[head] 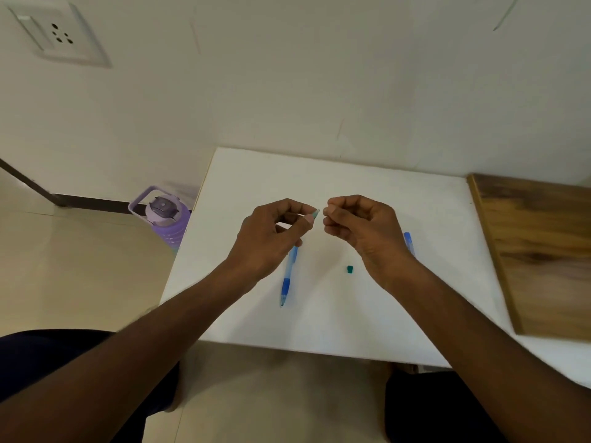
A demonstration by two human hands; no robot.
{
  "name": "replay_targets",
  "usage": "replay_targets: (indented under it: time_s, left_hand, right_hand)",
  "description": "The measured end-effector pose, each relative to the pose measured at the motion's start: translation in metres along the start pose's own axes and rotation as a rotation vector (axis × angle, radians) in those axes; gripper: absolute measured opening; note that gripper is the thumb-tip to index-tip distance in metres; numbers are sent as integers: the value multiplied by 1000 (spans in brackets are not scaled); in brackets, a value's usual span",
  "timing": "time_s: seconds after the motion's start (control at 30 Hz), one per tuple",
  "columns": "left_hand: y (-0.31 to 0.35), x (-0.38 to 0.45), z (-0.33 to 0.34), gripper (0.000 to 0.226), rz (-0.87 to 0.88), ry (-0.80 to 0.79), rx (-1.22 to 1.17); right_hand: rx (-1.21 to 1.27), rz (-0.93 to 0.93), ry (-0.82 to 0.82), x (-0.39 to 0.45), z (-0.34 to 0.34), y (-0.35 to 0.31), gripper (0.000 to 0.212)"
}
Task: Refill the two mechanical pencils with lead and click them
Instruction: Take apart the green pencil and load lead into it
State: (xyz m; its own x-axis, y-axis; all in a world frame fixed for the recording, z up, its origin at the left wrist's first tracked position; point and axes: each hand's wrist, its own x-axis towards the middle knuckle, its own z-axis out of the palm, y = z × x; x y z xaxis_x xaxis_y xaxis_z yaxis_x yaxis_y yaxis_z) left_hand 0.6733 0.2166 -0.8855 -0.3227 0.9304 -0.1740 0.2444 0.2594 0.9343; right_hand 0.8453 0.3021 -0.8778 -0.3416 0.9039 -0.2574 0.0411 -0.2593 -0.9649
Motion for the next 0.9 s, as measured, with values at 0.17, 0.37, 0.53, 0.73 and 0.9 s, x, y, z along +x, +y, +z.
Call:
replay_targets:
  time_s: [0.17,0.37,0.53,0.73,0.9]
  left_hand:
    - [0,-1,7,13,27,-31,26]
    - [1,1,10,17,27,-3,44]
    - [1,1,8,21,27,9,46]
    - [2,0,5,23,40,17,57]
    - [3,-2,4,22,86,41,66]
  right_hand:
    - [58,-64,-9,-6,-2,0,13]
    - [65,-61,-24,-7,-5,-2,13]
    - [35,-70,-43,-5,-5,-2,12]
    - [-20,-84,-56,-5,-5,-2,11]
    - [-17,-91,-72,-5,-7,-3,12]
